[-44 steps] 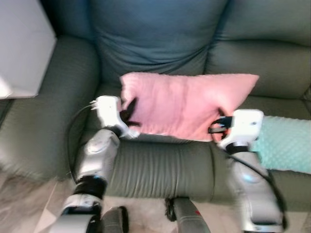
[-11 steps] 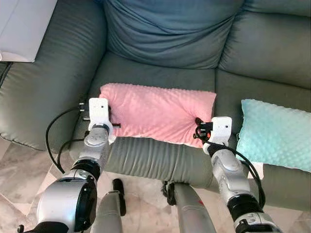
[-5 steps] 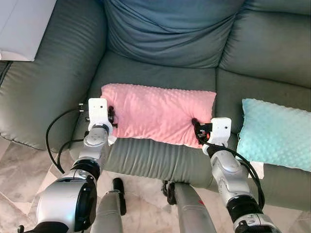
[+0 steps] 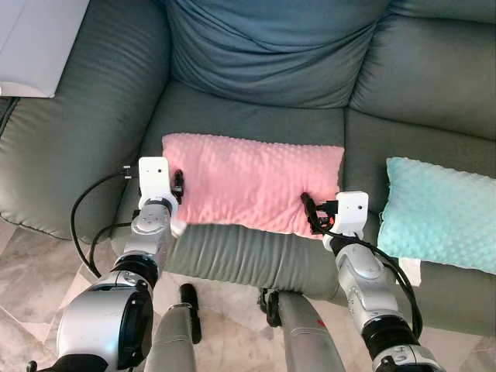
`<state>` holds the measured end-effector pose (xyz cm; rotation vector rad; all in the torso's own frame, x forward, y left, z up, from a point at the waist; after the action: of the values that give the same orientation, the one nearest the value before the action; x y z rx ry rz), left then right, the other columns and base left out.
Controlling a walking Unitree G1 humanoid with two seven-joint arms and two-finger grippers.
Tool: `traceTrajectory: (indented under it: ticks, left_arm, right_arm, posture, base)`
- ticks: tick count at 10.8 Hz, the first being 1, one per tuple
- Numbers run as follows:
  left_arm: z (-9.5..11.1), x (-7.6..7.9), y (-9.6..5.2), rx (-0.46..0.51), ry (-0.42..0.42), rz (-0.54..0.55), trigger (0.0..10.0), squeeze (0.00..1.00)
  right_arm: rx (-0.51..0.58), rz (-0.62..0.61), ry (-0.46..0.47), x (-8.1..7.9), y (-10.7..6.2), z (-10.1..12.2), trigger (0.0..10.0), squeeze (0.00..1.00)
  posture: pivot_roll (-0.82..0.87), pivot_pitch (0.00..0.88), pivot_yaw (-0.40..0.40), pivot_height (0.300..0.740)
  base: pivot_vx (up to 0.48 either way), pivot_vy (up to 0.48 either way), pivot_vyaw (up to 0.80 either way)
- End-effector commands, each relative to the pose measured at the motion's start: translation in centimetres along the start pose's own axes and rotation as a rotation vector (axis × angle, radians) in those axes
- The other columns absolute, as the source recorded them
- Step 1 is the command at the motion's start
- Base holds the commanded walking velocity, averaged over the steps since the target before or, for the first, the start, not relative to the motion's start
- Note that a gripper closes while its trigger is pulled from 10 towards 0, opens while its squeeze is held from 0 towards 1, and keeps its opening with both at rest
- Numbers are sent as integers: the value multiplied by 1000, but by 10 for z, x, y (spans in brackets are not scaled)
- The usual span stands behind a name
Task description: Move the pillow to the sofa
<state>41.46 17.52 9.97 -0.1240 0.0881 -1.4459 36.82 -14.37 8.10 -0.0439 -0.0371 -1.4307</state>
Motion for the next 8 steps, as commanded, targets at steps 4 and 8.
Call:
traceTrajectory:
  ticks: [4, 8]
  left_arm:
    - [-23, -5, -7, -68, 11, 13, 10000, 1000]
    - [-21, 0, -7, -57, -8, -1, 10000, 1000]
  right_arm:
    - [-25, -21, -18, 4, -8, -11, 10000, 1000]
    - [-2, -59, -39, 11, -10, -4, 10000, 1000]
  posture:
    - [-179, 511, -27, 740]
    - [-174, 514, -26, 740]
  base:
    - [0, 0, 0]
    - [0, 0, 0]
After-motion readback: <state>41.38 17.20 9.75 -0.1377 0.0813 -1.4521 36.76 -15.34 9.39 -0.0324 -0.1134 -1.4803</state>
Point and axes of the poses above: a point about 5 cm out from each wrist's last joint towards the gripper, its own y axis pointing out of the wrist towards the gripper, its own z axis along the axis of the wrist's last joint, x = y × z, the point moved 4 cm from there along y, pointing out of the wrist towards the gripper, and after that the axes turned 4 degrees about -y, right-handed, at the moved point
